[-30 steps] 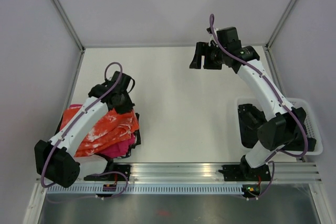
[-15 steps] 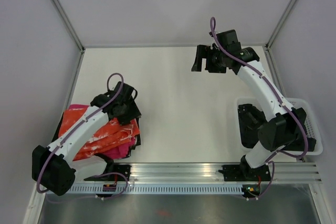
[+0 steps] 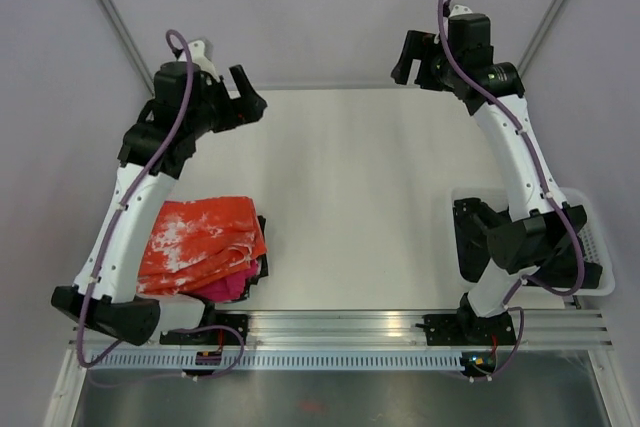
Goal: Fold and stack the trousers
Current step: Neatly place the folded trousers to the corner
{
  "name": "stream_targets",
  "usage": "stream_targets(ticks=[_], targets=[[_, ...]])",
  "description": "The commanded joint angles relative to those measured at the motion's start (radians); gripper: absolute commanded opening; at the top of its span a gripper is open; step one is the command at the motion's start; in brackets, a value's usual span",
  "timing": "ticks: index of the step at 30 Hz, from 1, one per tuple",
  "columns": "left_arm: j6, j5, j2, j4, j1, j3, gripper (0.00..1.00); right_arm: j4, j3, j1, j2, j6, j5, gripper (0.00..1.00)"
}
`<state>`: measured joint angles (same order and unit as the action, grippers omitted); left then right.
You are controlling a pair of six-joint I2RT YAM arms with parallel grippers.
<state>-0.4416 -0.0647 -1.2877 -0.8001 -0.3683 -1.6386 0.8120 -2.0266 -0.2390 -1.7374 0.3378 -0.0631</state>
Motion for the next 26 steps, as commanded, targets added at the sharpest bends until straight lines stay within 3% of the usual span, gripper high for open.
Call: stream_targets(ticks=[1,2,4,10,16,26], targets=[[0.032,0.204,-0.064,0.221,0.248,-0.014,1.00,-0.140,-0.001,0.018,0.070,-0.055,0.092,0.98],[-0.024,0.288,-0.068,0.280,0.293,0.009,1.00,-0.154,0.012,0.020,0.081,-0.071,0.101,0.98],[-0.002,0.327,-0.068,0.311,0.357,0.039,1.00,-0.200,0.081,0.020,0.114,-0.080,0.123,0.98],[0.187,0.194,-0.006,0.246,0.359,0.098,1.00,-0.298,0.262,0.018,0.205,-0.074,0.115,0.98],[0.185,0.183,0.057,0.297,0.358,0.201,1.00,-0.349,0.359,0.020,0.248,-0.074,0.126,0.98],[0.147,0.089,0.036,0.271,0.358,0.192,1.00,-0.456,0.385,0.018,0.225,-0.008,0.066,0.98]])
